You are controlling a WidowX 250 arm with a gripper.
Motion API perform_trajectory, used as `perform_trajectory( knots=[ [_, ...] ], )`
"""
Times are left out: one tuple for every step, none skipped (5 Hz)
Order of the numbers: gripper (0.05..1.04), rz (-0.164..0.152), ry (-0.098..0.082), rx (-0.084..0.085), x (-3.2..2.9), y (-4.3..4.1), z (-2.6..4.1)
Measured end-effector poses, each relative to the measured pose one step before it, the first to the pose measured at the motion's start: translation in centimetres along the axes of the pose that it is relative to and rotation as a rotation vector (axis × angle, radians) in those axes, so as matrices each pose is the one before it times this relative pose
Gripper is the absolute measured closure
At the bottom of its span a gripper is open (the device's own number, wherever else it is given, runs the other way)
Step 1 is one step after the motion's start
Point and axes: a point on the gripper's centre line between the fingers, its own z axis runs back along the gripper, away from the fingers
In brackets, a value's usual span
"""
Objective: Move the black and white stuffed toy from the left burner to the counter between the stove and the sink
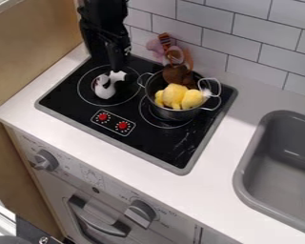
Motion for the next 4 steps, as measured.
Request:
perform_trajectory(
  knots=[
    [0.087, 0.0001, 0.0312, -0.0248, -0.512, -0.356, -1.23],
    [0.087, -0.017, -0.0537, 0.004, -0.089, 0.43, -0.819],
    [0.087, -0.0163, -0.0188, 0.0214, -0.43, 0.945, -0.925],
    [0.087, -0.0515, -0.0479, 0.0464, -0.445, 0.713, -1.1]
  ],
)
